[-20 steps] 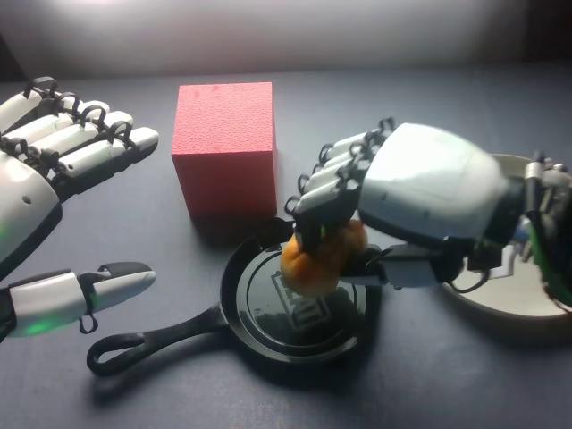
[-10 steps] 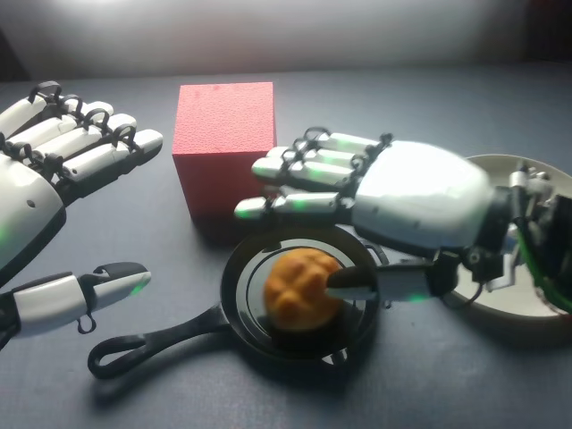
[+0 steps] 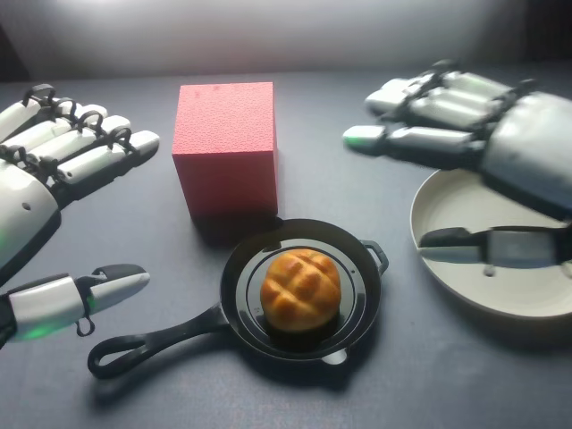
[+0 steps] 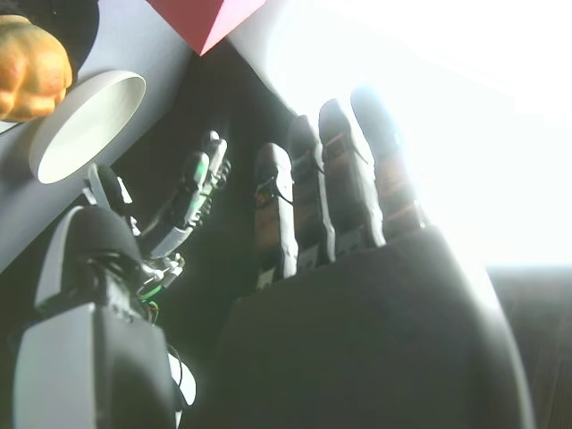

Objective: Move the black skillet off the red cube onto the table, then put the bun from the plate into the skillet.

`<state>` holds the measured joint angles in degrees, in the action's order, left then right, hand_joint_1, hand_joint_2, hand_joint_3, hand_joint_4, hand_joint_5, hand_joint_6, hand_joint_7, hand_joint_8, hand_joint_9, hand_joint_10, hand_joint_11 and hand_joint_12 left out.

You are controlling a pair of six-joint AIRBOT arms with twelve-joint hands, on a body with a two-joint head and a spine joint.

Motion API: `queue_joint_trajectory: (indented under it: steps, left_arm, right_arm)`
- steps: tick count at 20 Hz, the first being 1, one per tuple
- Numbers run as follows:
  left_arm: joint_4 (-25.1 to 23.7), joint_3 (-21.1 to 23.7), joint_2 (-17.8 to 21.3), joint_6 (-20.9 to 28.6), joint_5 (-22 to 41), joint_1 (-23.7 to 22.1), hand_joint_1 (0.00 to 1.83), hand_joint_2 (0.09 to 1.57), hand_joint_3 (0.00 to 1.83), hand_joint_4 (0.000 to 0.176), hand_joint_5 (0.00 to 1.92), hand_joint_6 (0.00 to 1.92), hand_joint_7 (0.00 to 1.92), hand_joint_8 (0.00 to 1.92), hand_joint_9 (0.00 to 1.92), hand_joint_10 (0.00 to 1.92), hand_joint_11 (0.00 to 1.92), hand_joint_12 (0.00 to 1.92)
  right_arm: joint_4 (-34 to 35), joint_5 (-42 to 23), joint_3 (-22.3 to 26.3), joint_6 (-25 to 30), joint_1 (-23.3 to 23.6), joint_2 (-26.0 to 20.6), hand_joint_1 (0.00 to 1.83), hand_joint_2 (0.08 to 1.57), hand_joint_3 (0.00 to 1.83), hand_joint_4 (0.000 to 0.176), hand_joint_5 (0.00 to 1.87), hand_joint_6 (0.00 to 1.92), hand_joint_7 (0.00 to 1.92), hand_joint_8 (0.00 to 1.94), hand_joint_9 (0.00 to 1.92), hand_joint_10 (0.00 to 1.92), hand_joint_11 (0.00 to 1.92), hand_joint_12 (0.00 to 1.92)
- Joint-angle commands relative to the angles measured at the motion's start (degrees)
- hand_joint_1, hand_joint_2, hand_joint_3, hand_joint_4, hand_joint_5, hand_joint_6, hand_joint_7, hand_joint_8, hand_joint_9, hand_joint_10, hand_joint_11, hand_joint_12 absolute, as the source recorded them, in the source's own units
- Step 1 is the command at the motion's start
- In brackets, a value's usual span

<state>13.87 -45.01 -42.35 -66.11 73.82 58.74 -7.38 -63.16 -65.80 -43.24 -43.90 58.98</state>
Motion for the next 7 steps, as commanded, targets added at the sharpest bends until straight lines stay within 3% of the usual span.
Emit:
queue_joint_trajectory:
  steps: [1,2,4,5,6,7]
  left_arm:
    - [-0.2,0.1,0.2,-0.1,8.7,-0.2,0.4,1.12,0.0,0.056,0.31,0.0,0.32,0.0,0.26,0.0,0.0,0.73]
    - [0.0,0.2,0.1,-0.1,9.6,0.0,0.33,1.11,0.0,0.046,0.32,0.0,0.32,0.0,0.28,0.01,0.0,0.84]
    - [0.2,0.3,0.1,0.2,11.8,0.2,0.28,1.1,0.0,0.043,0.29,0.0,0.31,0.0,0.3,0.01,0.0,0.87]
    - [0.1,0.2,0.1,0.8,13.3,0.1,0.27,1.14,0.01,0.014,0.25,0.0,0.33,0.01,0.33,0.02,0.0,0.86]
    - [-0.4,-0.2,0.0,2.4,15.0,0.1,0.28,1.17,0.02,0.0,0.22,0.0,0.35,0.01,0.34,0.01,0.0,0.82]
    - [-1.0,-0.8,-0.5,5.0,16.7,0.1,0.34,1.19,0.01,0.0,0.21,0.0,0.4,0.02,0.38,0.02,0.0,0.87]
  right_arm:
    - [3.0,-12.2,0.3,0.4,-0.5,-1.4,0.79,1.08,0.0,0.086,0.27,0.0,0.18,0.0,0.14,0.0,0.01,0.41]
    - [5.0,-16.0,1.1,0.4,-2.4,-2.5,0.7,1.12,0.0,0.055,0.24,0.0,0.18,0.0,0.15,0.0,0.0,0.49]
    - [9.0,-24.8,2.9,0.4,-6.7,-4.8,0.6,1.25,0.01,0.048,0.21,0.0,0.18,0.0,0.18,0.0,0.01,0.49]
    - [10.4,-28.6,3.5,0.4,-8.5,-5.4,0.48,1.29,0.02,0.025,0.23,0.01,0.23,0.01,0.25,0.02,0.09,0.53]
    - [11.4,-32.3,4.2,0.1,-9.9,-5.6,0.45,1.31,0.01,0.027,0.24,0.0,0.25,0.01,0.28,0.01,0.1,0.55]
    - [11.6,-35.2,5.1,-0.8,-11.1,-5.7,0.55,1.26,0.0,0.005,0.34,0.01,0.4,0.01,0.45,0.03,0.26,0.59]
